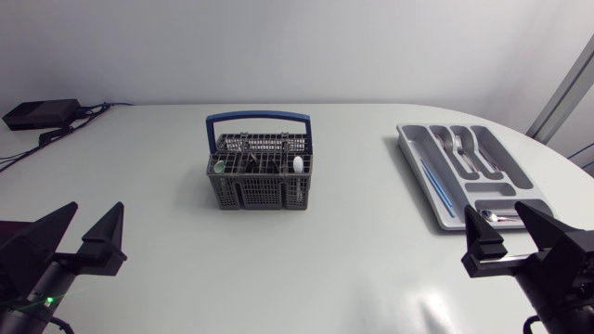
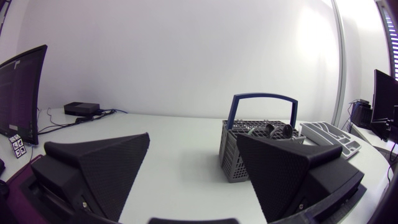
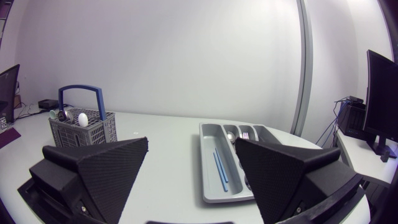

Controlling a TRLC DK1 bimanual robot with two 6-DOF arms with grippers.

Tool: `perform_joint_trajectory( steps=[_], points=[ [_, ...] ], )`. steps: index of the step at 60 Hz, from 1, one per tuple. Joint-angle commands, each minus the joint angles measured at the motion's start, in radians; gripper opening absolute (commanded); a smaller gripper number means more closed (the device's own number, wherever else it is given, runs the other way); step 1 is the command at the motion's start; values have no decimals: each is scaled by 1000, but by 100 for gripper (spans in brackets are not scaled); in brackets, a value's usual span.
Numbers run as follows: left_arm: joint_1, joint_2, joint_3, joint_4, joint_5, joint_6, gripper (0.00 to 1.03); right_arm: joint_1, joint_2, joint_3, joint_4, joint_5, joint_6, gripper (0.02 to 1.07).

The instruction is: Unload the cutlery basket into the drawer organizer.

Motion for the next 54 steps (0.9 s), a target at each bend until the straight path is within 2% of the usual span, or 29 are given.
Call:
perform_joint_trajectory(
  steps=[1,10,27,54],
  points=[
    [14,-7,0,12,-4,-11,99,10,-9,-15,17,4,19,103],
    [42,-7,31,11,-4,-10,99,21,-7,-3,20,21,19,103],
    [45,14,84,3,-4,-5,99,25,22,51,23,23,16,103],
    [46,355,290,11,-11,-30,99,64,270,176,84,41,19,102]
  ],
)
